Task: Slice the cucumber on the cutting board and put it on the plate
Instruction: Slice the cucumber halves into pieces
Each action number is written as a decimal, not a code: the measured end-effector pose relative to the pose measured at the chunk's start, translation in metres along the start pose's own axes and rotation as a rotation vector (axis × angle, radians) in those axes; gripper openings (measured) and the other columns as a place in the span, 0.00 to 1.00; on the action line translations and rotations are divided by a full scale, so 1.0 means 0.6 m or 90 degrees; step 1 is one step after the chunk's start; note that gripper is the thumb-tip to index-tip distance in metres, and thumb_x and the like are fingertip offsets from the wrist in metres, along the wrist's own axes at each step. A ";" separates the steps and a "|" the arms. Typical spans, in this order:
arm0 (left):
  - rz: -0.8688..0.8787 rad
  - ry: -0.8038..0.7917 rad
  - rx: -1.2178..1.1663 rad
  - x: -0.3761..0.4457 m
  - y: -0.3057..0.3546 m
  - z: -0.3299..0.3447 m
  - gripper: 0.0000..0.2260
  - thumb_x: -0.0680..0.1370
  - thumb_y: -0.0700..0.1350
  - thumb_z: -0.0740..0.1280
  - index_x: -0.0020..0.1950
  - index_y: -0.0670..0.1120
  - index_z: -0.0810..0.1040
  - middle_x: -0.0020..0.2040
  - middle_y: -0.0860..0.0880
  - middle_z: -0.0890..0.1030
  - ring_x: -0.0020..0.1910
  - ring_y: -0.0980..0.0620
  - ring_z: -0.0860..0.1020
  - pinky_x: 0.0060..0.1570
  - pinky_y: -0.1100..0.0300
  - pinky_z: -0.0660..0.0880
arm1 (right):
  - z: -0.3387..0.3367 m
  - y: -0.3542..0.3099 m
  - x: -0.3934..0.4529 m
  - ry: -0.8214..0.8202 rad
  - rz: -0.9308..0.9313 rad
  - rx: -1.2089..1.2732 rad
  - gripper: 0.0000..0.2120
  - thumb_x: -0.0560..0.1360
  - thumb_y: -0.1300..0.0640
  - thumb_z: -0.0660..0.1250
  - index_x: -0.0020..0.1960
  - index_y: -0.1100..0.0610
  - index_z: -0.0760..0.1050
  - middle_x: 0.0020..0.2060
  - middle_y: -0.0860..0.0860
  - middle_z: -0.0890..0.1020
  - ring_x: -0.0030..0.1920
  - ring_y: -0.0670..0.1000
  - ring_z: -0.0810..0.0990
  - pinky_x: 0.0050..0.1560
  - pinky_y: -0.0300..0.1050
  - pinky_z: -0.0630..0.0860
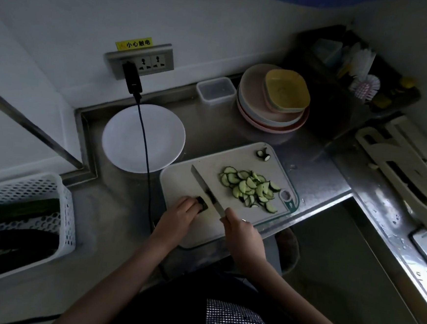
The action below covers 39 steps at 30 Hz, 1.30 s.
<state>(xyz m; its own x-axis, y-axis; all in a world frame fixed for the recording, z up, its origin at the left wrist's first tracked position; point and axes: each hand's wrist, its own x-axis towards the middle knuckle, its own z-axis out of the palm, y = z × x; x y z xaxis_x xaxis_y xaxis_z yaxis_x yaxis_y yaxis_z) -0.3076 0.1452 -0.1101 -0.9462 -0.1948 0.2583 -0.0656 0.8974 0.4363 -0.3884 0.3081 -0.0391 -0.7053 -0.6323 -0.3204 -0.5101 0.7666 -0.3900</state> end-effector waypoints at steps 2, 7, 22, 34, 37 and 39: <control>-0.005 -0.002 0.002 -0.001 0.002 -0.003 0.12 0.74 0.44 0.58 0.48 0.41 0.79 0.47 0.46 0.77 0.51 0.50 0.72 0.42 0.59 0.74 | 0.006 -0.002 -0.001 -0.018 -0.012 -0.012 0.08 0.82 0.49 0.54 0.54 0.53 0.63 0.41 0.58 0.79 0.41 0.62 0.79 0.34 0.48 0.69; -0.013 -0.004 0.013 -0.001 0.004 -0.007 0.13 0.71 0.44 0.58 0.48 0.41 0.78 0.47 0.45 0.77 0.51 0.49 0.72 0.33 0.58 0.77 | 0.011 0.003 -0.002 -0.052 -0.019 -0.026 0.08 0.82 0.50 0.54 0.55 0.54 0.63 0.42 0.60 0.80 0.43 0.62 0.80 0.38 0.51 0.73; -0.024 0.021 0.017 0.001 0.005 -0.001 0.13 0.72 0.43 0.59 0.47 0.42 0.81 0.48 0.47 0.78 0.51 0.52 0.73 0.34 0.59 0.77 | 0.025 0.015 0.008 -0.083 0.037 -0.064 0.06 0.80 0.58 0.54 0.57 0.53 0.61 0.46 0.59 0.80 0.47 0.62 0.80 0.39 0.51 0.73; 0.027 -0.019 0.059 -0.005 -0.003 0.003 0.13 0.71 0.41 0.60 0.49 0.40 0.81 0.47 0.44 0.79 0.51 0.48 0.72 0.37 0.57 0.78 | 0.015 0.001 -0.009 -0.046 -0.016 -0.025 0.08 0.82 0.49 0.53 0.54 0.54 0.63 0.43 0.60 0.80 0.43 0.63 0.79 0.38 0.52 0.73; 0.017 -0.015 0.066 -0.003 0.000 -0.002 0.13 0.71 0.41 0.59 0.48 0.40 0.81 0.46 0.44 0.79 0.51 0.49 0.71 0.36 0.58 0.77 | 0.020 0.004 -0.007 -0.049 -0.013 -0.025 0.08 0.82 0.50 0.53 0.54 0.54 0.62 0.43 0.60 0.80 0.44 0.63 0.80 0.38 0.53 0.74; 0.014 -0.012 0.063 -0.002 0.002 -0.004 0.13 0.70 0.41 0.59 0.47 0.41 0.81 0.46 0.45 0.79 0.51 0.49 0.71 0.36 0.59 0.77 | 0.023 0.002 -0.007 -0.055 -0.007 -0.021 0.08 0.82 0.50 0.53 0.54 0.54 0.62 0.44 0.60 0.80 0.45 0.63 0.80 0.38 0.52 0.73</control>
<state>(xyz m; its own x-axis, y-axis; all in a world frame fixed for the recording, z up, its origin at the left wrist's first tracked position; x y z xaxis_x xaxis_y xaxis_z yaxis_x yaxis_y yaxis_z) -0.3058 0.1456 -0.1077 -0.9536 -0.1674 0.2502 -0.0744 0.9364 0.3428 -0.3795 0.3100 -0.0502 -0.6552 -0.6473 -0.3895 -0.5346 0.7615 -0.3665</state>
